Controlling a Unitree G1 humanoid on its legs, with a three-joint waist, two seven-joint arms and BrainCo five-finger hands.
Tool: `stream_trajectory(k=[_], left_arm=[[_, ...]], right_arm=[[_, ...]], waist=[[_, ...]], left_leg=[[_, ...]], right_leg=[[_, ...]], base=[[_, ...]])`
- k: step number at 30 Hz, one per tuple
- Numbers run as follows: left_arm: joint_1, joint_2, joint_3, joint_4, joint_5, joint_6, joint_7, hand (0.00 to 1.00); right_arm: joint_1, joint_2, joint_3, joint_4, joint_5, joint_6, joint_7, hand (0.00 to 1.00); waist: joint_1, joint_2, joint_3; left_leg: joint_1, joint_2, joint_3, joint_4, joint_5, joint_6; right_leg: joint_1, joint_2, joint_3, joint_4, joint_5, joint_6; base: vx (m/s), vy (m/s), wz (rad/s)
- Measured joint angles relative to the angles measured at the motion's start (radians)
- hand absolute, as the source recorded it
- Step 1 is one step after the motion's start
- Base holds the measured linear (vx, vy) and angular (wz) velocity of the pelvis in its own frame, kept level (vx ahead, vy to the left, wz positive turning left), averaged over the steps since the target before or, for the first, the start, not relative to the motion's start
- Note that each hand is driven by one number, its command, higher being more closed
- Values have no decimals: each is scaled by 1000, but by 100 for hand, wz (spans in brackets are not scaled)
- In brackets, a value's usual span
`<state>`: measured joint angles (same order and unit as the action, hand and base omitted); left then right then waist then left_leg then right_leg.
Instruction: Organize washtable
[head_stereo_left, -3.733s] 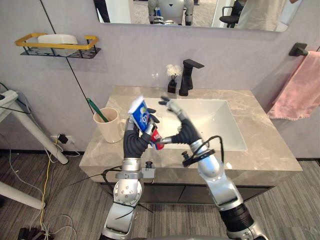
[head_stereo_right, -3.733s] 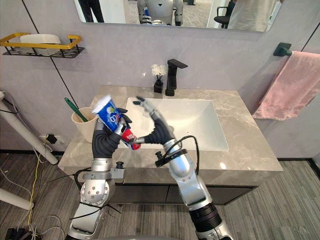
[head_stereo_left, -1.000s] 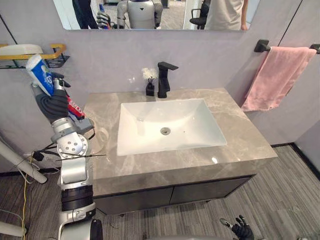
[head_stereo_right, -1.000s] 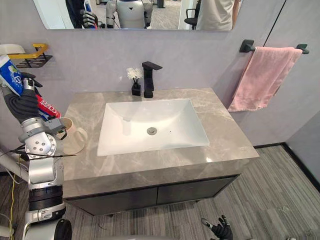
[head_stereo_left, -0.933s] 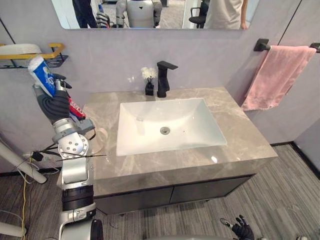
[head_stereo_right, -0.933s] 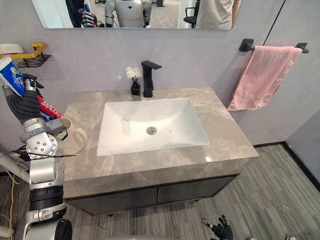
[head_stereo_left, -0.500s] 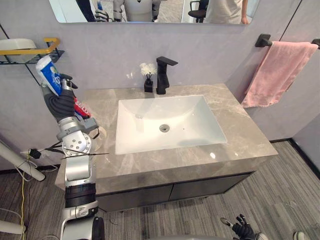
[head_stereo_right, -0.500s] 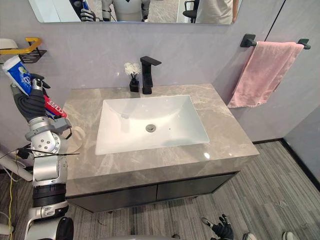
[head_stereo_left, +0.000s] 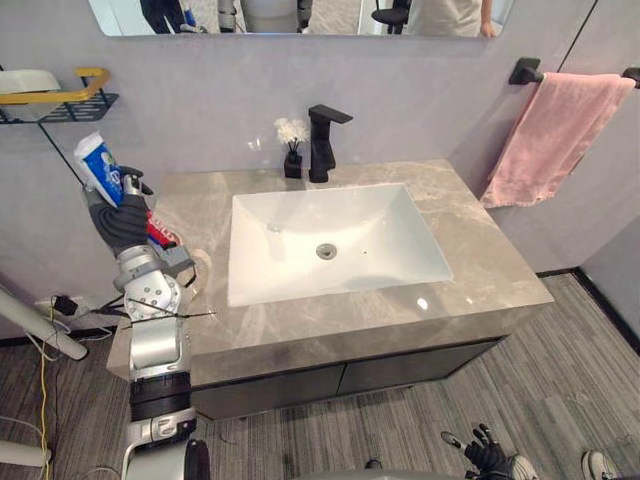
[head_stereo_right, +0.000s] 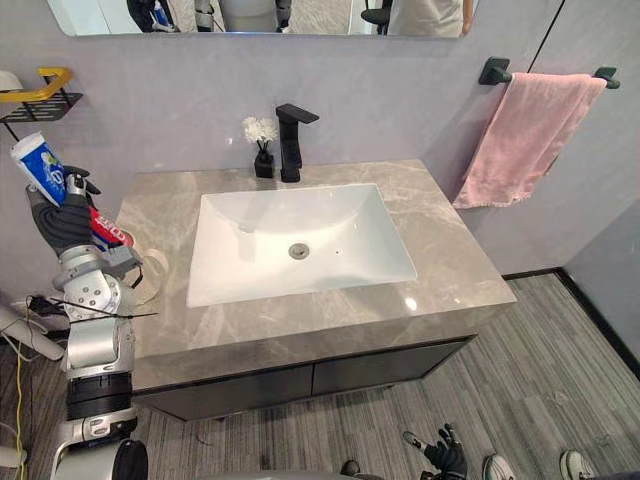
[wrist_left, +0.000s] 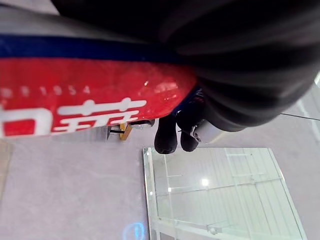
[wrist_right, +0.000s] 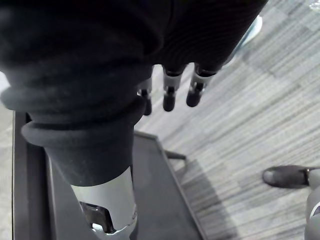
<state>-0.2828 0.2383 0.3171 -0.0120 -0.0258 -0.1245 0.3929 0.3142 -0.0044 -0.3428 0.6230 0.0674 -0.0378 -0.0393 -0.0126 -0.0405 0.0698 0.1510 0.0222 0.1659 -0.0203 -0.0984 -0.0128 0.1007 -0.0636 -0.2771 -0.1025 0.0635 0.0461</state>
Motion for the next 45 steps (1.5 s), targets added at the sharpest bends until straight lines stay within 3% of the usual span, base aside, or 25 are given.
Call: stream_trajectory(k=[6,7,29,36,45], left_arm=[[2,0,4,0,0,2,0,100],[5,0,5,0,0,2,0,0],[32,-1,27,-11,-1,-4,0,0],[106,-11,29,-239,1,-44,1,0],[243,-115,70,-406,-2,-92,7,0]], right_arm=[[-2,-3,5,0,0,0,0,0],[-2,-3,6,0,0,0,0,0],[0,-3,9,0,-30,0,0,0],[-1,-3,8,-1,-30,0,2,0],[-13,-2,8,-1,-30,0,19,0]], waist=[[1,-1,1],[1,-1,1],[0,0,1],[-1,9,6],[2,34,18]], left_leg=[[0,0,0,1,0,0],[0,0,0,1,0,0],[2,-1,-2,4,0,1],[1,-8,-26,9,1,1],[-3,-6,-44,2,3,5]], right_leg=[[0,0,0,0,1,0],[0,0,1,0,1,0],[4,-1,-1,0,4,0],[16,-10,-28,3,4,0],[21,-9,-52,3,3,1]], base=[[0,0,0],[0,0,0],[-1,0,0],[-13,9,11],[-28,-2,6]])
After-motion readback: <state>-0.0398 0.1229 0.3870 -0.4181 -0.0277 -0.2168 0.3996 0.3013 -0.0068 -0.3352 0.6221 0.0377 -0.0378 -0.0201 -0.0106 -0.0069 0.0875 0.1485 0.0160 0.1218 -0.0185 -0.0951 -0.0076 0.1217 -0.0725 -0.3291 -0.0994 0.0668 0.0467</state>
